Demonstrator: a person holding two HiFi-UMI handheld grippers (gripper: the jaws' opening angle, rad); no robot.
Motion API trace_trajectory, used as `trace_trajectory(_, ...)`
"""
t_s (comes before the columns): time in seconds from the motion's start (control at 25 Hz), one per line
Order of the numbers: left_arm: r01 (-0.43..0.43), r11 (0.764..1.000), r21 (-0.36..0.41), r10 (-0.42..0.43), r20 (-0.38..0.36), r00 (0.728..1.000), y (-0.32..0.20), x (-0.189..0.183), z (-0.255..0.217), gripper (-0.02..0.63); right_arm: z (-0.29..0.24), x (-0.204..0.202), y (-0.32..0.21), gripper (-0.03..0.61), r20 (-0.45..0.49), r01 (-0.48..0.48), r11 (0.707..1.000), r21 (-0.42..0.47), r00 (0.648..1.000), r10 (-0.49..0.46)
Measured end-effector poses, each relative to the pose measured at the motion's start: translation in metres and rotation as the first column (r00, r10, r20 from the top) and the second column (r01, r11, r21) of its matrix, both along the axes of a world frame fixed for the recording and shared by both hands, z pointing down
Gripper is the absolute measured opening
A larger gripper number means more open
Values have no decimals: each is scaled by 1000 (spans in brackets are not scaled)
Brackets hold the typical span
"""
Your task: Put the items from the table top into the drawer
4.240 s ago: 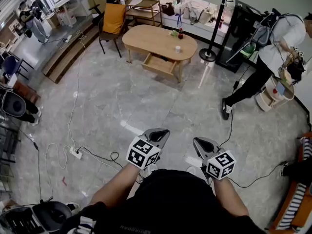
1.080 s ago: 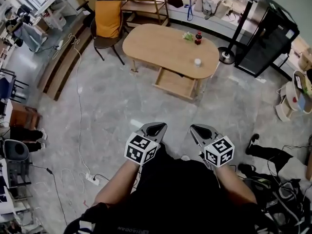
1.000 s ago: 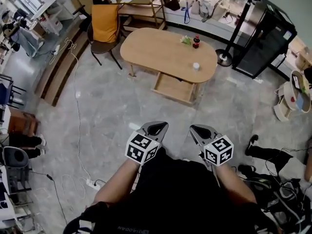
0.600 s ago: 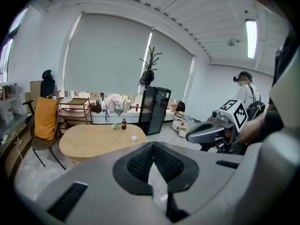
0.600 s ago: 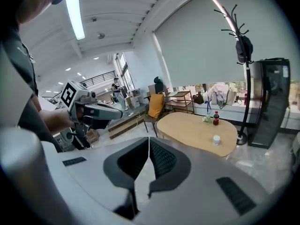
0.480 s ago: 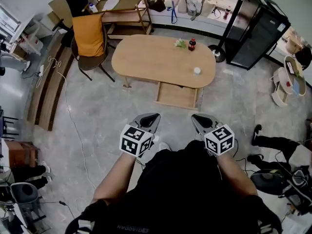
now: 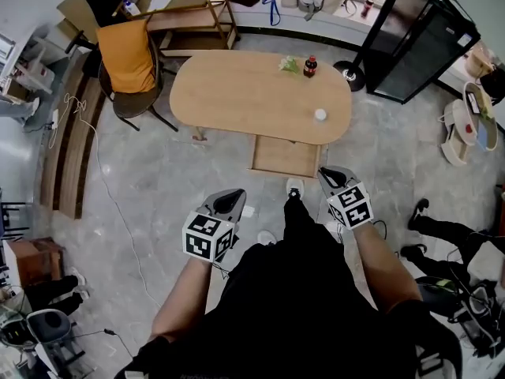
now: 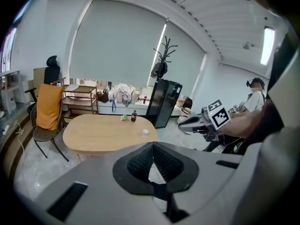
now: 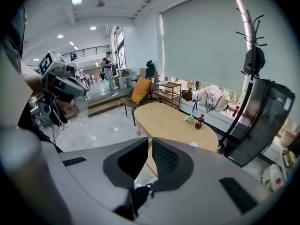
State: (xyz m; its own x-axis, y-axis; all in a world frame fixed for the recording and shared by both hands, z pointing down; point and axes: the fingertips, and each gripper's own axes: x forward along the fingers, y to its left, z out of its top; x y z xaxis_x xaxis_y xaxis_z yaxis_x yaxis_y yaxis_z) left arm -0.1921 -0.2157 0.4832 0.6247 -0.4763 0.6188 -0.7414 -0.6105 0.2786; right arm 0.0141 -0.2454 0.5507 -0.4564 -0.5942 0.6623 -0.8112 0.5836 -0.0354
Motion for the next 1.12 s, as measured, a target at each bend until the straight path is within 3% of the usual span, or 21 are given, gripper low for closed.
trace_trajectory(0.2,47,997,-60,-43,64,997,-53,-2,25,5,90,39,-79,6,-157,33,997,-71,987,-44)
trace_trajectory(0.36,68,990,-121,-55,109,992,-100,15,54,5,156,75,-146,31,-222,18,986,-166,974,-55)
trace_trajectory(0.44,88,982,-167,-67,123,990,-121,25,72,5,188,92,-175,89,-234,-1,974,-225,971,-53)
trace_trajectory(0.6,125,960,-250,-87,157,984,-160,51,104,5,246,122,-226,118,-238,-45,948,-314,971,-32)
trace_trajectory(0.84,110,943,-313,-55,180,982,-197,80,136,5,321,140,-282,249,-281,-26,914,-404,955,-96)
trace_trajectory(1.12,104,922,-373,-31,196,980,-206,86,157,5,358,127,-306,264,-267,33,898,-439,950,-165)
